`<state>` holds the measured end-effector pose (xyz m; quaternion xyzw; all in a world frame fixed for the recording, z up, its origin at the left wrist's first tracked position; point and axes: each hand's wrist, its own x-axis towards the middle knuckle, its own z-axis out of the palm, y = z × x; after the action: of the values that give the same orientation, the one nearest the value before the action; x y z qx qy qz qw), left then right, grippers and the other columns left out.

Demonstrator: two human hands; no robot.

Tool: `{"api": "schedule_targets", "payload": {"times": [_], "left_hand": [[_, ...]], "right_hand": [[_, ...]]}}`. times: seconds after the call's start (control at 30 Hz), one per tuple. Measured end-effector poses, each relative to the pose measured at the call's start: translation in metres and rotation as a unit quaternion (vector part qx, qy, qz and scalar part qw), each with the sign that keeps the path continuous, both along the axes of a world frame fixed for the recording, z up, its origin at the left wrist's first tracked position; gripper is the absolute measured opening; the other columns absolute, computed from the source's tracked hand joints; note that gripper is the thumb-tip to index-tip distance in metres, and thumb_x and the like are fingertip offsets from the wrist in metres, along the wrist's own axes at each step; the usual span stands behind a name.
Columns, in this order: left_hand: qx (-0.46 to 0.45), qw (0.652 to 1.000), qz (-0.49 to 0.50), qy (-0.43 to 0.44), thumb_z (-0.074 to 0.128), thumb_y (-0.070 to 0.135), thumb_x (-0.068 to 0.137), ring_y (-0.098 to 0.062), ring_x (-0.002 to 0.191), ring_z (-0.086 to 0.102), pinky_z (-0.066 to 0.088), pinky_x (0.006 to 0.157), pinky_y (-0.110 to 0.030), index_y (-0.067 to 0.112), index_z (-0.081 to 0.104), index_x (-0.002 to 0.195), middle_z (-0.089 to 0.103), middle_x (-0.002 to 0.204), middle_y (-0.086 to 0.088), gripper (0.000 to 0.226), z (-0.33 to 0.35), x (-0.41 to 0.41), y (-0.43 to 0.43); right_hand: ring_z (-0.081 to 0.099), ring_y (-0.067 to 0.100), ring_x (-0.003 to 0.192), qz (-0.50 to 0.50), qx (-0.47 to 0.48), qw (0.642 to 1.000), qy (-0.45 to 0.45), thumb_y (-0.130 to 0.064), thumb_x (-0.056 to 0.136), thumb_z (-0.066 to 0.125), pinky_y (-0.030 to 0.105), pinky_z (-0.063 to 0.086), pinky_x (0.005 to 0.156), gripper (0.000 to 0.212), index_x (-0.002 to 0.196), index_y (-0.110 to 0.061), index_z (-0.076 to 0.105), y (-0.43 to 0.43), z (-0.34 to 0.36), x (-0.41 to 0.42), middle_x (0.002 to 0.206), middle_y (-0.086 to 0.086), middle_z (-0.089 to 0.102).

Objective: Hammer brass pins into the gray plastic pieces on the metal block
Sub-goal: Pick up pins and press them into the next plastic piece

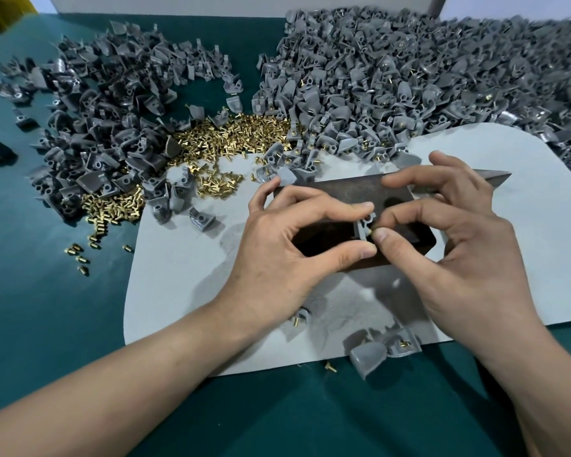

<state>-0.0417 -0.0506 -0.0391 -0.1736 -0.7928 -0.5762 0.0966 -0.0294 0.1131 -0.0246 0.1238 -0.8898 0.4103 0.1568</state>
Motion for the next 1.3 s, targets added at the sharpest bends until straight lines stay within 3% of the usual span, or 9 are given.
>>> {"api": "schedule_targets", "payload": {"times": [0.1, 0.3, 0.43, 0.53, 0.63, 0.7, 0.8, 0.9, 1.3], "left_hand": [[0.001, 1.0, -0.001, -0.003, 0.076, 0.04, 0.068, -0.005, 0.102, 0.059, 0.015, 0.116, -0.04, 0.037, 0.068, 0.105, 0.065, 0.091, 0.027, 0.038, -0.0002, 0.0, 0.0001], [-0.005, 1.0, 0.0, -0.005, 0.075, 0.041, 0.068, -0.005, 0.101, 0.06, 0.016, 0.116, -0.037, 0.037, 0.068, 0.106, 0.067, 0.093, 0.025, 0.038, -0.0009, -0.0009, -0.0005], [-0.004, 1.0, 0.001, -0.01, 0.078, 0.041, 0.066, -0.006, 0.102, 0.06, 0.017, 0.116, -0.035, 0.041, 0.071, 0.094, 0.067, 0.094, 0.026, 0.028, -0.0013, -0.0007, -0.0004], [-0.001, 1.0, 0.008, -0.012, 0.078, 0.042, 0.066, -0.005, 0.102, 0.06, 0.019, 0.115, -0.037, 0.037, 0.072, 0.093, 0.068, 0.097, 0.02, 0.028, -0.0013, 0.0004, -0.0003], [0.0, 1.0, 0.01, -0.008, 0.076, 0.042, 0.067, -0.006, 0.102, 0.061, 0.02, 0.115, -0.039, 0.041, 0.069, 0.093, 0.069, 0.098, 0.018, 0.027, -0.0005, 0.0007, 0.0], [-0.002, 1.0, 0.008, -0.006, 0.076, 0.041, 0.068, -0.007, 0.103, 0.061, 0.02, 0.115, -0.038, 0.041, 0.069, 0.095, 0.069, 0.097, 0.018, 0.028, -0.0009, 0.0006, -0.0002], [-0.005, 1.0, 0.006, -0.009, 0.077, 0.041, 0.068, -0.007, 0.104, 0.061, 0.018, 0.115, -0.036, 0.041, 0.069, 0.096, 0.069, 0.098, 0.019, 0.029, -0.0008, 0.001, -0.0008], [-0.011, 1.0, 0.005, -0.004, 0.076, 0.041, 0.068, -0.007, 0.105, 0.061, 0.019, 0.115, -0.038, 0.041, 0.068, 0.098, 0.069, 0.098, 0.019, 0.03, -0.0009, 0.0003, -0.0014], [-0.01, 1.0, 0.001, 0.001, 0.077, 0.04, 0.068, -0.005, 0.103, 0.06, 0.021, 0.114, -0.05, 0.037, 0.071, 0.099, 0.069, 0.096, 0.02, 0.032, -0.0022, -0.0003, -0.0007]], "right_hand": [[0.03, 0.008, 0.133, 0.002, 0.003, 1.0, 0.01, -0.026, 0.077, 0.065, 0.02, 0.023, 0.109, 0.011, 0.074, -0.036, 0.06, 0.0004, -0.0006, -0.0005, 0.114, -0.026, 0.052], [0.034, 0.01, 0.132, 0.013, 0.0, 1.0, 0.02, -0.035, 0.079, 0.058, 0.042, 0.028, 0.109, 0.007, 0.075, -0.03, 0.062, -0.0007, -0.0021, -0.0026, 0.108, -0.025, 0.054], [0.036, 0.008, 0.131, 0.017, -0.023, 1.0, 0.0, -0.027, 0.078, 0.064, 0.031, 0.027, 0.11, 0.009, 0.075, -0.034, 0.061, -0.0006, -0.0021, -0.003, 0.105, -0.024, 0.056], [0.041, 0.004, 0.125, 0.014, -0.047, 0.998, -0.041, -0.028, 0.074, 0.066, 0.037, 0.026, 0.112, 0.008, 0.073, -0.036, 0.064, 0.0022, -0.0016, -0.0045, 0.102, -0.025, 0.058], [0.049, -0.006, 0.11, 0.023, -0.077, 0.993, -0.083, -0.027, 0.072, 0.07, 0.012, 0.027, 0.101, 0.01, 0.072, -0.036, 0.067, 0.0048, 0.0006, -0.0054, 0.105, -0.019, 0.061], [0.05, -0.01, 0.105, 0.023, -0.087, 0.992, -0.088, -0.022, 0.072, 0.074, 0.007, 0.03, 0.094, 0.013, 0.073, -0.034, 0.068, 0.0055, 0.0021, -0.0052, 0.106, -0.016, 0.062], [0.051, -0.005, 0.107, 0.02, -0.082, 0.994, -0.073, -0.026, 0.07, 0.069, 0.031, 0.033, 0.106, 0.009, 0.073, -0.034, 0.067, 0.0058, 0.0019, -0.0043, 0.105, -0.019, 0.061], [0.051, 0.003, 0.113, 0.019, -0.067, 0.996, -0.055, -0.027, 0.07, 0.069, 0.047, 0.031, 0.107, 0.008, 0.072, -0.035, 0.067, 0.0045, 0.0011, -0.0039, 0.104, -0.021, 0.06], [0.043, 0.006, 0.124, 0.027, -0.062, 0.997, -0.045, -0.025, 0.068, 0.07, 0.05, 0.026, 0.109, 0.007, 0.066, -0.029, 0.065, 0.0056, -0.0004, -0.0076, 0.103, -0.022, 0.06]]}}
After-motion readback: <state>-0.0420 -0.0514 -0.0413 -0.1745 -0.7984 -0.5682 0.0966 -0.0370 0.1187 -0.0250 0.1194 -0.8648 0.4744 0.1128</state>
